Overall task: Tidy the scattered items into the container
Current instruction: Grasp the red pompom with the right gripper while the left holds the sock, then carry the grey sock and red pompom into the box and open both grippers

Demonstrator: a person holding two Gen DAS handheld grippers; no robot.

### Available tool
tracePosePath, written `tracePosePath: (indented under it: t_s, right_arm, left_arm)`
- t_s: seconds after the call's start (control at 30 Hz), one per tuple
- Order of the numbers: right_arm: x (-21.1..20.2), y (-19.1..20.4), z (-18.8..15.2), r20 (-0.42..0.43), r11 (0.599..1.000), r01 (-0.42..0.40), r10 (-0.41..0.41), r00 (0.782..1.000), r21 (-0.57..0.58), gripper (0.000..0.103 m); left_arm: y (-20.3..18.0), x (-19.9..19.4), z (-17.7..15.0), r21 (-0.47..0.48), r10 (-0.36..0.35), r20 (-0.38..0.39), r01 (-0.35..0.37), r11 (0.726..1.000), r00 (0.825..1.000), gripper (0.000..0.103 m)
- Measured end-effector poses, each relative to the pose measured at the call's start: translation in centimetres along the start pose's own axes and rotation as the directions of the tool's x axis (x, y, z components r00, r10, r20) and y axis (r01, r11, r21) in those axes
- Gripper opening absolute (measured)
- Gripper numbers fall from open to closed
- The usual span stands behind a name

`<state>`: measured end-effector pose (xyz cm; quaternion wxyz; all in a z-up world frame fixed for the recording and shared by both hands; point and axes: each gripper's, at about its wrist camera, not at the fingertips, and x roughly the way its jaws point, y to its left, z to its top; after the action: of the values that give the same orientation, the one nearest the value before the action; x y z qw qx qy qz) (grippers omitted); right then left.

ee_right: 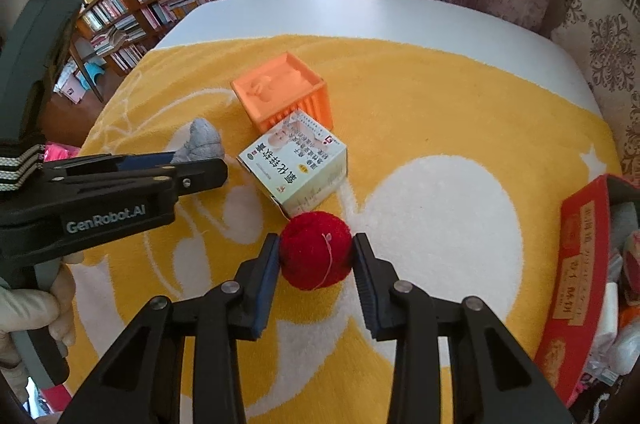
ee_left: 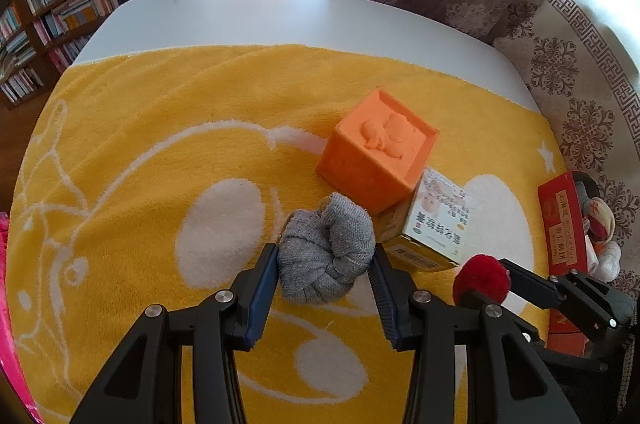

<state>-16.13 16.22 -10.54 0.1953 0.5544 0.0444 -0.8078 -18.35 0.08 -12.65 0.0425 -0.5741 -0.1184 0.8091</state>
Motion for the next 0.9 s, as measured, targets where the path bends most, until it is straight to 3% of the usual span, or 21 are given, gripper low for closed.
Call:
tracePosePath:
  t_s: [0.43,0.9]
  right_arm:
    - [-3.0,-1.2,-0.9,0.058,1.000,0.007,-0.008,0.998,0.013,0.039]
    - [-7.5,-4.8,-4.6,0.112,0.998,0.011,-0.018,0.994,0.065,0.040]
  left_arm:
    - [-2.1,-2.2,-1.1,0.012,0.009,0.032,-0.009,1.000,0.999,0.047]
    - [-6.4,-4.2,-3.2,0.041,-0.002,0.044,0.001,0.999,0.999,0.047]
